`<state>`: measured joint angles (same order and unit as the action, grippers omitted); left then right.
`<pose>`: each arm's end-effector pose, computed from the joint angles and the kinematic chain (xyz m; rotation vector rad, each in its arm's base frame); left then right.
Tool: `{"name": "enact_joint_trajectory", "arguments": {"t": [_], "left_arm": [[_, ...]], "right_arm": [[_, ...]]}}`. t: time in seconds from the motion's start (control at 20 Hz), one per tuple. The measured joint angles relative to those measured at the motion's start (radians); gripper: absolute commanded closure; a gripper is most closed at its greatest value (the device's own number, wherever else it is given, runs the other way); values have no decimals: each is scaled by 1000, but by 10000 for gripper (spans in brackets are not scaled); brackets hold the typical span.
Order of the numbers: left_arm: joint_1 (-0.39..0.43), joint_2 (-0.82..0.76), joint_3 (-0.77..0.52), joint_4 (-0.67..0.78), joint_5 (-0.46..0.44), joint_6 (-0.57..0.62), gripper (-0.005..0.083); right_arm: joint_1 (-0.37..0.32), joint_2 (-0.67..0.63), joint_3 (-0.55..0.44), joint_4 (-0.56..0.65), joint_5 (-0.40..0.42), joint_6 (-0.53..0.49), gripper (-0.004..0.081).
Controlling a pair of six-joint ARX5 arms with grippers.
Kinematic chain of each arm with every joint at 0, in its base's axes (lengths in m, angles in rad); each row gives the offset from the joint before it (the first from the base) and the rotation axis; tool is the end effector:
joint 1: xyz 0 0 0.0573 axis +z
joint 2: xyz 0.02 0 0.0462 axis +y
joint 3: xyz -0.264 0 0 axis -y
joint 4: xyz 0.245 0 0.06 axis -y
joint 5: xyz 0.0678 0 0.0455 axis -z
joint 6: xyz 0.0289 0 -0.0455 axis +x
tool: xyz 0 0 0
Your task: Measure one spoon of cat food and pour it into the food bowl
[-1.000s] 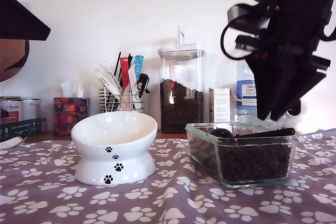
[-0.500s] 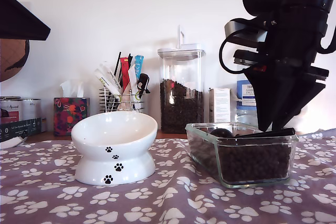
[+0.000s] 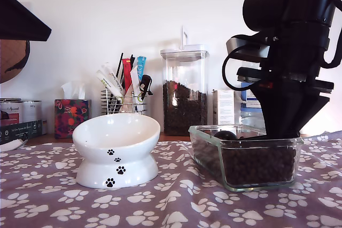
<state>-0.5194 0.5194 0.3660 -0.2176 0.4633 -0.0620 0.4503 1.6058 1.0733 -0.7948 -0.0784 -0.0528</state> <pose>0.1059 -0.0754 0.2224 -0.0454 0.4160 -0.9587 0.2638 0.1300 0.2009 -0.2919 1.3071 0.4833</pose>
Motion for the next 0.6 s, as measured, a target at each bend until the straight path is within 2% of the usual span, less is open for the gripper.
{"name": "enact_joint_trajectory", "arguments": {"t": [0.2, 0.6], "left_arm": [[0, 0, 0, 0, 0, 0, 793], [0, 0, 0, 0, 0, 0, 793]], "right_arm": [[0, 0, 8, -16, 6, 0, 783], [0, 0, 37, -60, 6, 28, 783]]}}
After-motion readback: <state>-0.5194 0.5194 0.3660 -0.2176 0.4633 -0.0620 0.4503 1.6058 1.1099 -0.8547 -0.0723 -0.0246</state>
